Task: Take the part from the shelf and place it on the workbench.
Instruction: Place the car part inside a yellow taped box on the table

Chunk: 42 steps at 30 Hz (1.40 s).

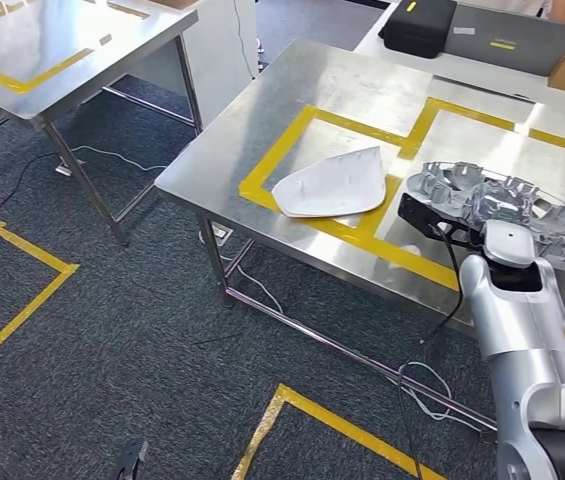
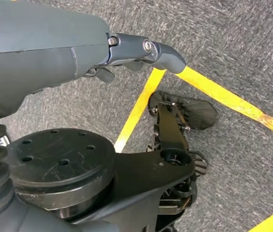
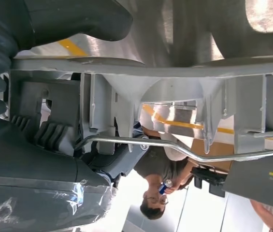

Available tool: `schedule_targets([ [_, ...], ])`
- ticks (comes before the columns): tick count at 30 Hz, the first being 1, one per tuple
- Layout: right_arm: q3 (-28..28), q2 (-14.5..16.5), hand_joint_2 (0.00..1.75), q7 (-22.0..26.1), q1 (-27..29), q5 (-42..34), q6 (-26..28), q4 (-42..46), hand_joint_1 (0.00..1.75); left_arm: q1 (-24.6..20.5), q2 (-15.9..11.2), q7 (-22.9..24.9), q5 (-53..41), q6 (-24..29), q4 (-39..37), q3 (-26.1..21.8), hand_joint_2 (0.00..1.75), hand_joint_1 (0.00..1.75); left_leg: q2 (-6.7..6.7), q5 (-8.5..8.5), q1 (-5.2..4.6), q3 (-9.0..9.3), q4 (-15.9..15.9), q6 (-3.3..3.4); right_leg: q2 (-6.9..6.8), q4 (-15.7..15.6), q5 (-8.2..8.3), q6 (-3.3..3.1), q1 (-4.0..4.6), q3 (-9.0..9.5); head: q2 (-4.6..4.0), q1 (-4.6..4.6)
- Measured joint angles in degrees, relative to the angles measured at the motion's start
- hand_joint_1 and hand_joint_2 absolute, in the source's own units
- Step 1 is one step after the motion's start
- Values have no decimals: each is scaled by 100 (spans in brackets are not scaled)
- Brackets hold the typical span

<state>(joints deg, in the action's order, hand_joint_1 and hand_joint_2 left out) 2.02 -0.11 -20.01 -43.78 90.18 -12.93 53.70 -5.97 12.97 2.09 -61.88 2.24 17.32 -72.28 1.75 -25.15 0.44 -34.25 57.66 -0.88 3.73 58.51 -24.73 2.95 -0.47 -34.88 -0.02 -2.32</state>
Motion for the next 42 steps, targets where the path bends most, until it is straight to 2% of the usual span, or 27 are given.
schedule_targets([
  [3,2,16,0,-34,-21,0,-24,-52,0,0,1,-1,-7,-68,-16,6,175,0,0,0,0,0,0,0,0,0,0,0,0,0,0,1],
  [6,2,34,0,-78,-42,0,-25,-106,0,1,1,-62,-51,-134,-30,51,175,0,0,0,0,0,0,0,0,0,0,0,0,0,1,1],
  [10,2,56,0,-107,-65,0,-26,-178,0,2,1,-129,-69,-163,-38,102,0,0,0,0,0,0,0,0,0,0,0,0,0,0,1,0],
  [15,3,75,0,-113,-110,0,2,-235,0,2,2,-174,-8,-212,-54,104,0,0,0,0,0,0,0,0,0,0,0,0,0,0,0,1],
  [24,116,77,0,-105,-118,0,193,-228,0,3,42,-699,260,-547,-92,93,0,0,0,0,0,0,0,0,0,0,0,0,0,0,0,1],
  [42,176,81,0,-2,-112,0,301,-177,0,3,51,-705,297,-520,-110,90,0,0,0,0,0,0,0,0,0,0,0,0,0,-1,1,1],
])
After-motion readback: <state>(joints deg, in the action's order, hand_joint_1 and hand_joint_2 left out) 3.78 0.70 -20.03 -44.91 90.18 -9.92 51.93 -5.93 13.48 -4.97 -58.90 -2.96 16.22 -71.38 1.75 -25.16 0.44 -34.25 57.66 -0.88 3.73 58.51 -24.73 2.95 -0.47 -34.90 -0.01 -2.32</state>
